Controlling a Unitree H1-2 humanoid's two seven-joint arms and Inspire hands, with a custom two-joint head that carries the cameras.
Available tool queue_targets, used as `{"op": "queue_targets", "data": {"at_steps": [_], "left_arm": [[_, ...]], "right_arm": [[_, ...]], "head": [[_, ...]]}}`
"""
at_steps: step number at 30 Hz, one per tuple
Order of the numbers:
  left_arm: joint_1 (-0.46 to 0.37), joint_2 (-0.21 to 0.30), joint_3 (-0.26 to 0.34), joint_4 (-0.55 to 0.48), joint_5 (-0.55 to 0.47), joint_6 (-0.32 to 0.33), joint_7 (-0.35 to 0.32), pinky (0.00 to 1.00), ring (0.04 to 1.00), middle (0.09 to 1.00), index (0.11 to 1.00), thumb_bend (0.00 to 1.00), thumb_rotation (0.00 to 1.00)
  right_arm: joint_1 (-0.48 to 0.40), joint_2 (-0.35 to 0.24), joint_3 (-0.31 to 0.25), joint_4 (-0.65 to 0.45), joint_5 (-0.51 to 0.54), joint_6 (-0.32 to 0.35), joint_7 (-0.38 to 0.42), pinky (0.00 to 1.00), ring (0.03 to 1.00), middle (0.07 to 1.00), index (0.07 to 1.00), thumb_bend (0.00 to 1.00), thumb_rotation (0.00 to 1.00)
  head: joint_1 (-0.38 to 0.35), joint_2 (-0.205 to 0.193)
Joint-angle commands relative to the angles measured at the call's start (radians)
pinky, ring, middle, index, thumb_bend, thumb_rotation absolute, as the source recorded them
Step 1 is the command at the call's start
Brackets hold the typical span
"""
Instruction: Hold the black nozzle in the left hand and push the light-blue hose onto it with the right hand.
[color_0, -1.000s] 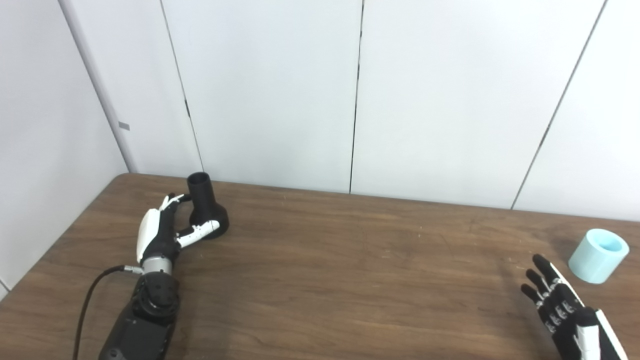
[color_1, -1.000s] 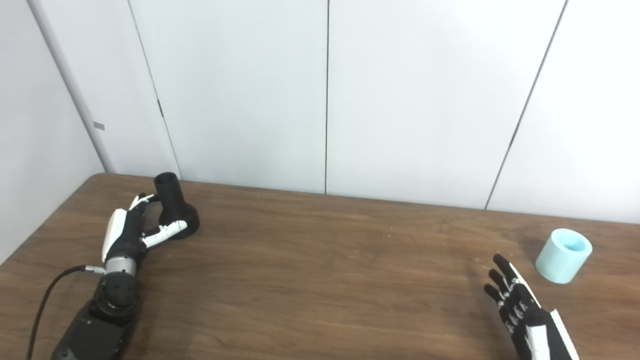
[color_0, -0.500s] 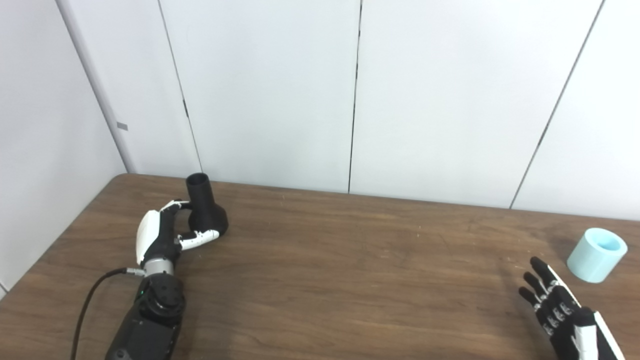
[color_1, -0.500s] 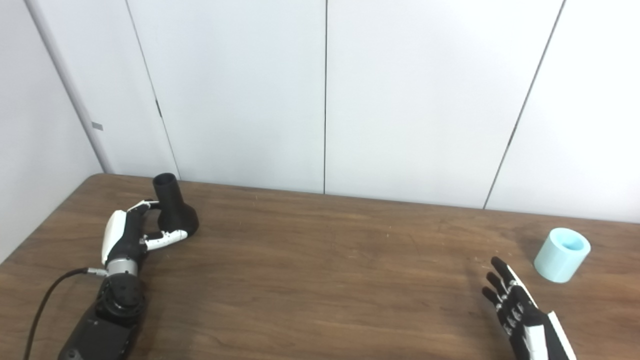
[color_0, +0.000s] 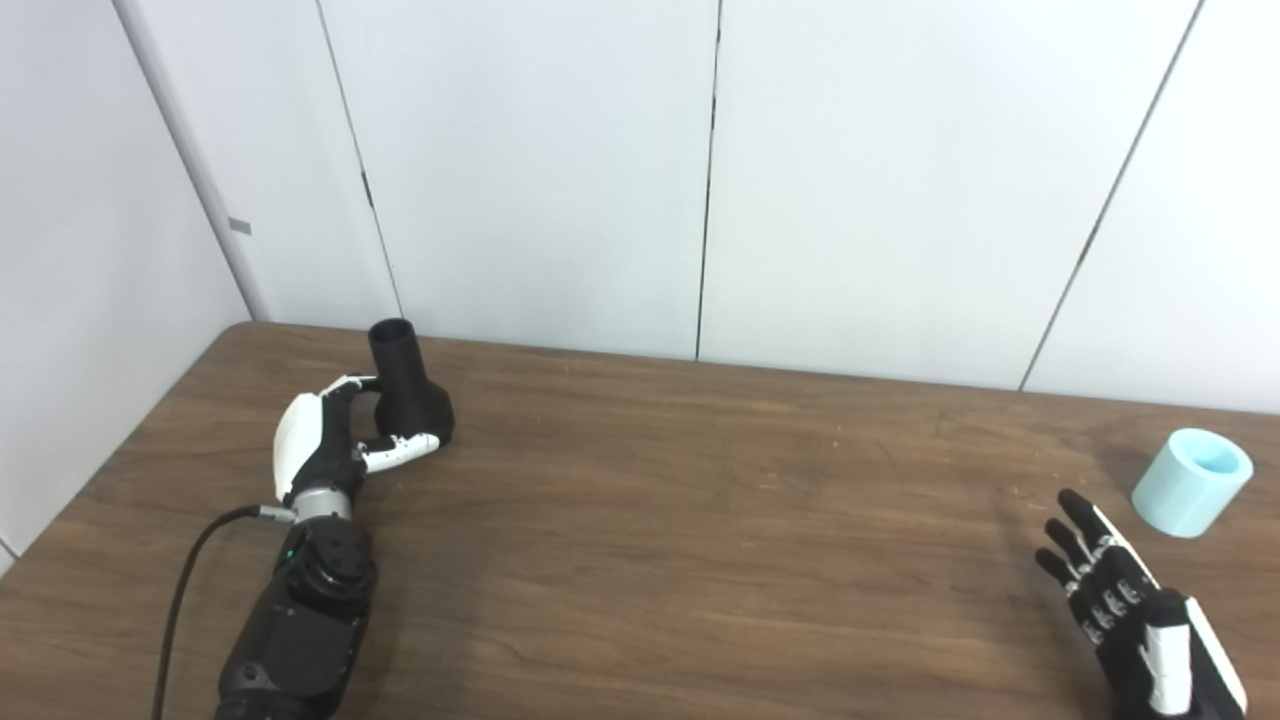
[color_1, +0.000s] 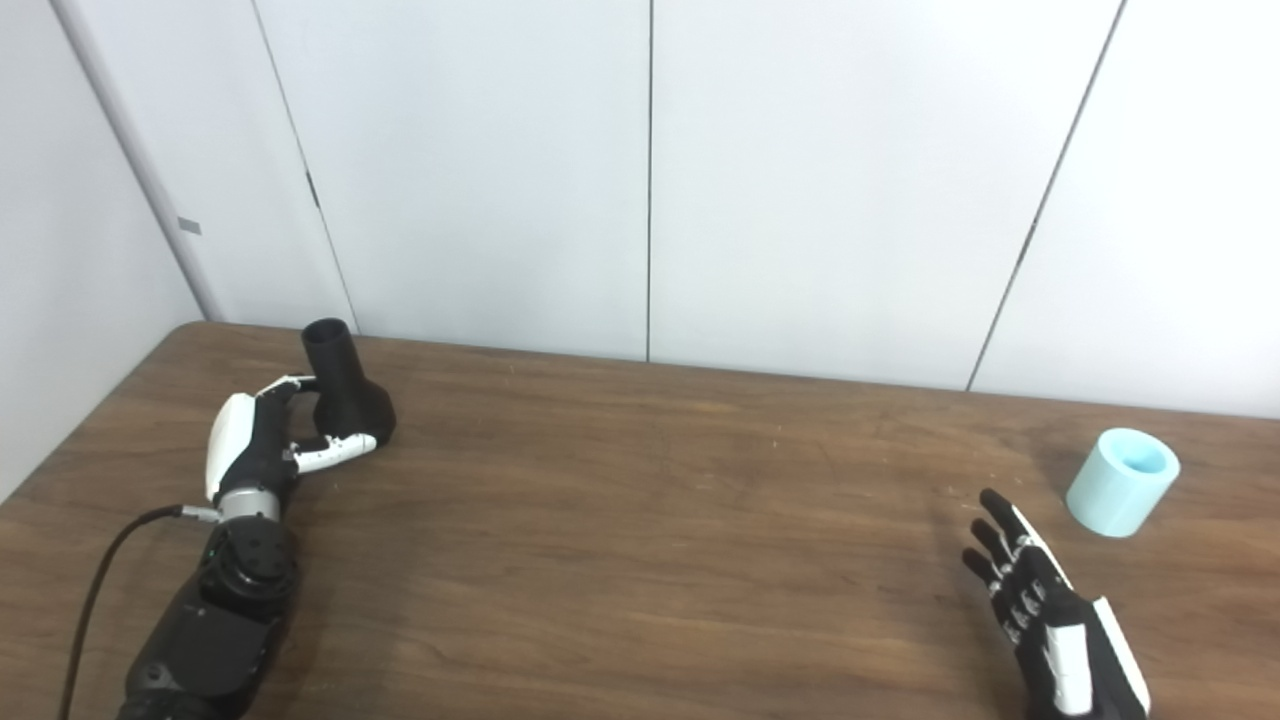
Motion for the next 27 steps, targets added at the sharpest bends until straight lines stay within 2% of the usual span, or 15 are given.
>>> {"op": "queue_targets", "data": {"at_steps": [1,2,3,5,12,18,27], "left_arm": [[-0.022,0.018,0.006,-0.017,-0.007,0.0,-0.007,1.0,0.95,0.864,0.534,0.71,0.15],[-0.023,0.014,0.006,-0.015,-0.008,-0.005,-0.004,1.0,0.949,0.857,0.512,0.62,0.11],[-0.024,0.012,0.005,-0.012,-0.01,-0.01,-0.002,1.0,0.945,0.839,0.499,0.57,0.09],[-0.028,0.009,0.0,-0.001,-0.01,-0.019,0.002,1.0,0.938,0.815,0.487,0.53,0.07],[-0.019,-0.012,-0.023,0.003,-0.007,-0.022,-0.007,1.0,0.937,0.792,0.484,0.52,0.07],[-0.008,-0.022,-0.067,-0.004,0.001,-0.018,-0.036,1.0,0.937,0.791,0.485,0.52,0.06],[0.027,-0.051,-0.14,-0.102,0.015,-0.008,-0.085,1.0,0.911,0.786,0.485,0.52,0.06]], "right_arm": [[0.008,0.011,0.0,0.006,0.015,-0.004,-0.005,0.94,0.977,0.994,0.931,0.67,0.96],[0.008,0.011,-0.001,0.006,0.017,-0.003,-0.004,0.94,0.977,0.994,0.931,0.67,0.96],[0.008,0.011,-0.001,0.005,0.019,-0.001,-0.004,0.93,0.977,0.994,0.93,0.67,0.96],[0.008,0.012,-0.002,0.003,0.022,0.002,-0.005,0.93,0.977,0.994,0.929,0.67,0.96],[0.009,0.013,-0.002,-0.003,0.025,0.011,-0.003,0.93,0.976,0.994,0.929,0.68,0.95],[0.01,0.013,-0.003,-0.006,0.022,0.014,-0.004,0.93,0.976,0.994,0.929,0.68,0.95],[0.013,0.017,-0.003,-0.023,0.017,0.03,-0.009,0.93,0.969,0.993,0.929,0.69,0.95]], "head": [[0.001,0.0],[0.001,0.001],[0.001,0.0],[0.001,0.001],[-0.001,0.003],[-0.004,0.006],[-0.011,0.011]]}}
